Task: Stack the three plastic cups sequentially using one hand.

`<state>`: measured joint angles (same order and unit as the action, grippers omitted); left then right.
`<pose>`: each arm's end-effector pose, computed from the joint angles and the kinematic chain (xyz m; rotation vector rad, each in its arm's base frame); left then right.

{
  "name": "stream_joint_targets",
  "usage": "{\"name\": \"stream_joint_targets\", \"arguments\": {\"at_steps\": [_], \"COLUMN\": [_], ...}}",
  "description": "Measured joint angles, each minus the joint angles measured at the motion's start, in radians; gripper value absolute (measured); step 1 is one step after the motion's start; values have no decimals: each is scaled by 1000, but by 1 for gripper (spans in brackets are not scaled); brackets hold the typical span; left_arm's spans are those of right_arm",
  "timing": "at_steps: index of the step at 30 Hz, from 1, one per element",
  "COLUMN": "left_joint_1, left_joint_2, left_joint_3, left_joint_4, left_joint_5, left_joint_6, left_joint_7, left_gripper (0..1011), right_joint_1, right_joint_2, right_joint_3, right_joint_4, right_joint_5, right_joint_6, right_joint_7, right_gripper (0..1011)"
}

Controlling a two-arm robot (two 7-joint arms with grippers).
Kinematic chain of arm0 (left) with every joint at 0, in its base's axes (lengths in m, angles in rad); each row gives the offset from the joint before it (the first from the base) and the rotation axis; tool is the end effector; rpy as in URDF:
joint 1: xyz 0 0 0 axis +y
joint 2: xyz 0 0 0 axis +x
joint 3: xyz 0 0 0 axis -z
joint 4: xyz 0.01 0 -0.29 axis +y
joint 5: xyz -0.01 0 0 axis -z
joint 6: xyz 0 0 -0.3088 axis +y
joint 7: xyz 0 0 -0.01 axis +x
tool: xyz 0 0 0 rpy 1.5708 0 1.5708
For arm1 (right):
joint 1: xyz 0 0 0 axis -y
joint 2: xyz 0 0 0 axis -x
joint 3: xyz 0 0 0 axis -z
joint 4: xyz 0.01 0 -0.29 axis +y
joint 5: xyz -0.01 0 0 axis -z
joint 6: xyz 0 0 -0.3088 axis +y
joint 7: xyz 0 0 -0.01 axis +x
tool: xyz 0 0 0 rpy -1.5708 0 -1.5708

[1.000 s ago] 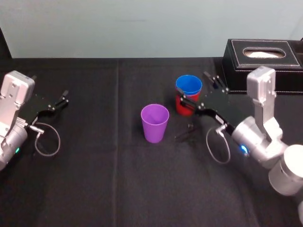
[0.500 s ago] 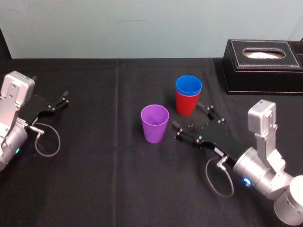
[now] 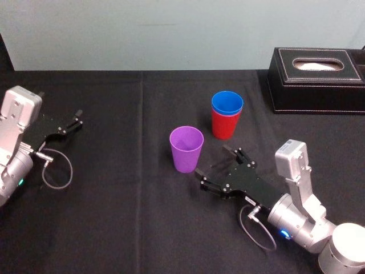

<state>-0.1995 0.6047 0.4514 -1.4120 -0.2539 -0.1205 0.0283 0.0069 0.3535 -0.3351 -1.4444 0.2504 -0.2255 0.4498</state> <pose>0.3581 0.0827 -0.3023 0.3045 -0.2850 1.2480 0.3096 -0.0172 -0.3517 -0.0732 -0.0597 -0.8266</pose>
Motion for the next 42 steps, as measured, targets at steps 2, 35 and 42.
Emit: {"name": "stream_joint_targets", "arguments": {"at_steps": [2,35,42], "left_joint_1": [0,0,0], "left_joint_2": [0,0,0], "left_joint_3": [0,0,0], "left_joint_4": [0,0,0], "left_joint_5": [0,0,0], "left_joint_6": [0,0,0], "left_joint_7": [0,0,0], "left_gripper": [1005,1005,1005], "right_joint_1": [6,117,140], "right_joint_2": [-4,-80,-101], "right_joint_3": [-6,-66,-67], "right_joint_4": [4,80,113], "right_joint_5": [-6,-77,-83], "right_joint_6": [0,18,15], "right_joint_7": [-1,-44,-52], "right_gripper": [1004,1004,1004]}}
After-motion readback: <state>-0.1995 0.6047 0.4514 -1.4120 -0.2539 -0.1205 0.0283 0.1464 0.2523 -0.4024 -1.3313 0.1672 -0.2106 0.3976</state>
